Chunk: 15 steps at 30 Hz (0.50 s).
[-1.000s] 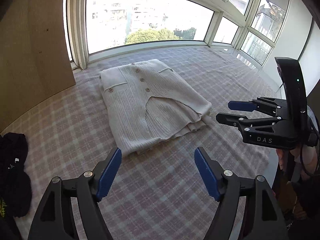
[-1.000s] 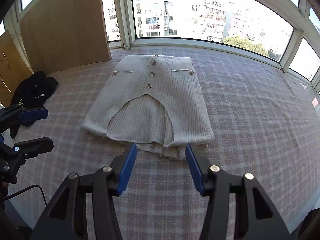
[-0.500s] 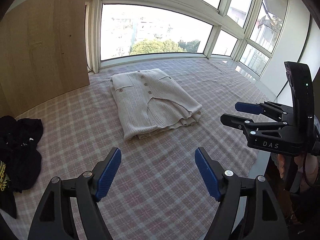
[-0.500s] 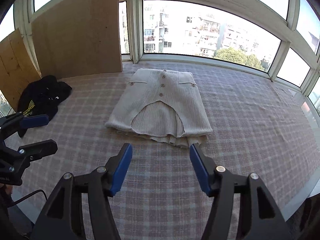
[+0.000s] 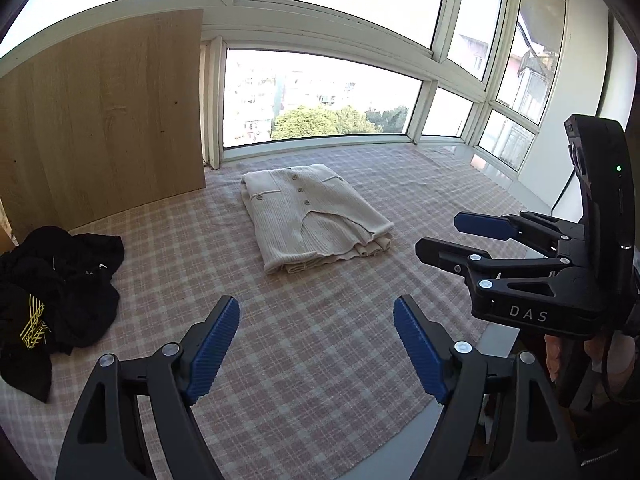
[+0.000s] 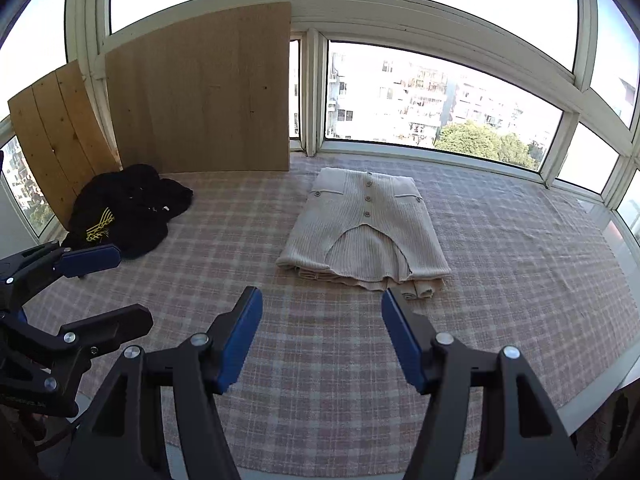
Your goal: Fold clothes
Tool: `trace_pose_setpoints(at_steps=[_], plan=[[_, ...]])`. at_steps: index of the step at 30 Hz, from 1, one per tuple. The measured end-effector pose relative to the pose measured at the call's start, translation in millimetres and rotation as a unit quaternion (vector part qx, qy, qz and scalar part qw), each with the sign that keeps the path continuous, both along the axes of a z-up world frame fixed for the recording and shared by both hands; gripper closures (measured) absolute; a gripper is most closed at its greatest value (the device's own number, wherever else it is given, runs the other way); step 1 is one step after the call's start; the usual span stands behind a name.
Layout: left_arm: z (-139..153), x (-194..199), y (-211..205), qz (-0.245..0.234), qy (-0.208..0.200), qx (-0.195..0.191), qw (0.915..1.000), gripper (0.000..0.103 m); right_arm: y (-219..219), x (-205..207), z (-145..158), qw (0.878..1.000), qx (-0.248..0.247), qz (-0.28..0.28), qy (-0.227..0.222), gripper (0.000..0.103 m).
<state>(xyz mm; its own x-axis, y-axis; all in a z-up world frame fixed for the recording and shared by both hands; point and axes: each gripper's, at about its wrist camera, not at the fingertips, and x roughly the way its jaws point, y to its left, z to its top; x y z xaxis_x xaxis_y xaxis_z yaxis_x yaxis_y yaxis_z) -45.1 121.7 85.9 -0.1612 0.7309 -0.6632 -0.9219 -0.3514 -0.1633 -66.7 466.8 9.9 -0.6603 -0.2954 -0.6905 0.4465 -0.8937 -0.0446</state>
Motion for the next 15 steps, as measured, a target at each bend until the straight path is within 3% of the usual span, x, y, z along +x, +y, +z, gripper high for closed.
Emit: trace_pose_setpoints(at_steps=[8,15], plan=[[16,8,-39,0.034,0.028,0.000,0.9990,0.017,-17,32,12,1.000,-0.012,0.016,0.009,0.041],[22,14,-62,0.050,0.027,0.008,0.9983,0.004,-25,46,14,1.000,-0.013,0.023,0.014,0.041]])
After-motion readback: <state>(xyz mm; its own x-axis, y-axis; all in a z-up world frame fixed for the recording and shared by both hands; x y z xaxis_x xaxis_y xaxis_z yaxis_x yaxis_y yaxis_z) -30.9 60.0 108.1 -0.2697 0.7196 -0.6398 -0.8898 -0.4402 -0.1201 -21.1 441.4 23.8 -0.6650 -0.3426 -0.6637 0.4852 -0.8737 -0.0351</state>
